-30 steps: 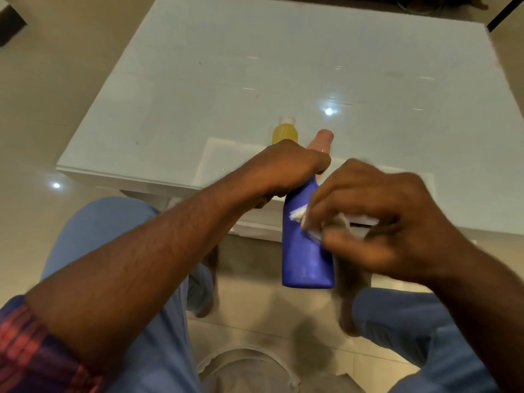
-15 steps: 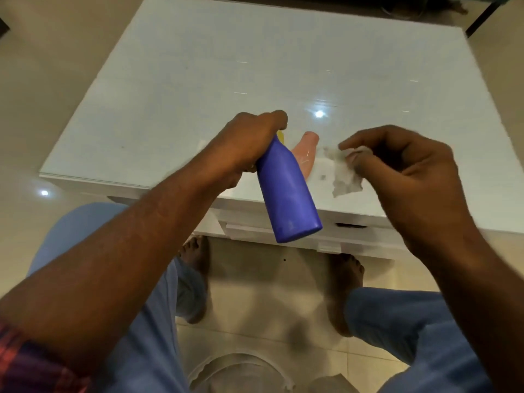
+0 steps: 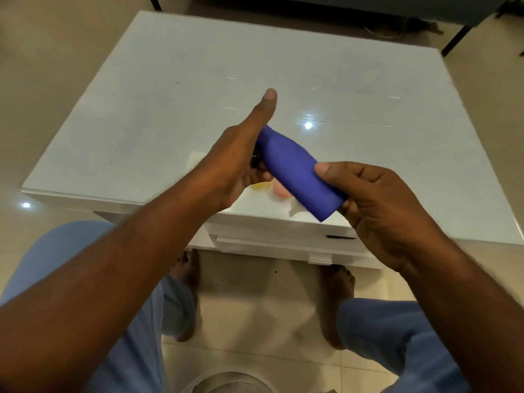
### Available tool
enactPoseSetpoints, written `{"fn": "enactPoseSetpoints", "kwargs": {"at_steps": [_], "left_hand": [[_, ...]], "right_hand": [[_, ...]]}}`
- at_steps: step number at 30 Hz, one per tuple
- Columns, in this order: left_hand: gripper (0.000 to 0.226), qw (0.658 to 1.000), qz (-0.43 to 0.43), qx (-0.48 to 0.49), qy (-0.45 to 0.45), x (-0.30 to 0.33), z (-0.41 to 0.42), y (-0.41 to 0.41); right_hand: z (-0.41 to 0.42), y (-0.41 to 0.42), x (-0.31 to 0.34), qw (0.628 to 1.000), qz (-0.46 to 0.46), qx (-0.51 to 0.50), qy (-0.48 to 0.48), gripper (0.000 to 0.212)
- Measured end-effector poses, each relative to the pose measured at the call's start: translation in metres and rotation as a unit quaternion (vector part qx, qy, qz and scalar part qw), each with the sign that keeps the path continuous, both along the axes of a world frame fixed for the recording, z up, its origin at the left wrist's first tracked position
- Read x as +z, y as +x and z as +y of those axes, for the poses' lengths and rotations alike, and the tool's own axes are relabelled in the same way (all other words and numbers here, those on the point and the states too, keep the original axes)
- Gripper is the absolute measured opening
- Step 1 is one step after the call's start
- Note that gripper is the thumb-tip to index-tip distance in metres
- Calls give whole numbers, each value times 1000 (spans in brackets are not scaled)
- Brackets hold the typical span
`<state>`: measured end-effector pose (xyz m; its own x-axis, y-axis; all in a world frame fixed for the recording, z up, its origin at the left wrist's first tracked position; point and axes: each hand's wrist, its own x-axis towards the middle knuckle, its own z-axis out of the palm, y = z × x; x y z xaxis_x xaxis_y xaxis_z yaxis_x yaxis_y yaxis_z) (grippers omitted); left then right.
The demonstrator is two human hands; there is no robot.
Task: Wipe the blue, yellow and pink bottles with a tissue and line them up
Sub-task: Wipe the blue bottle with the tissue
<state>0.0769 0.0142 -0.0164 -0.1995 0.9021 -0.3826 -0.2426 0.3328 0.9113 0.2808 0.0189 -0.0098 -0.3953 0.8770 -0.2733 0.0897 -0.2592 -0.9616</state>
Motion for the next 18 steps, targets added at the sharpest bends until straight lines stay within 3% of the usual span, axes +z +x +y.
{"fn": "enactPoseSetpoints", "kwargs": {"at_steps": [4,7,9,12,15,18], "left_hand": [[37,996,-42,-78,16,-7,-9,9],[38,997,-27,-67,23,-10,-11,18],[42,997,38,-66,14,-11,-9,19],[49,993,98,-71,13,-11,-9,21],[53,988,141,-55,30,-13,-12,23],[44,986,165,-20,23,-16,-12,18]], "right_hand": [[6,5,-4,998,-6,-42,39,29],[5,4,-8,992,-29,-73,103,30],[6,7,-6,966,-75,-95,227,28],[6,10,-7,896,-132,-15,423,23],[2,5,-13,857,-152,40,491,21],[-5,2,-16,845,-141,88,509,19]]}}
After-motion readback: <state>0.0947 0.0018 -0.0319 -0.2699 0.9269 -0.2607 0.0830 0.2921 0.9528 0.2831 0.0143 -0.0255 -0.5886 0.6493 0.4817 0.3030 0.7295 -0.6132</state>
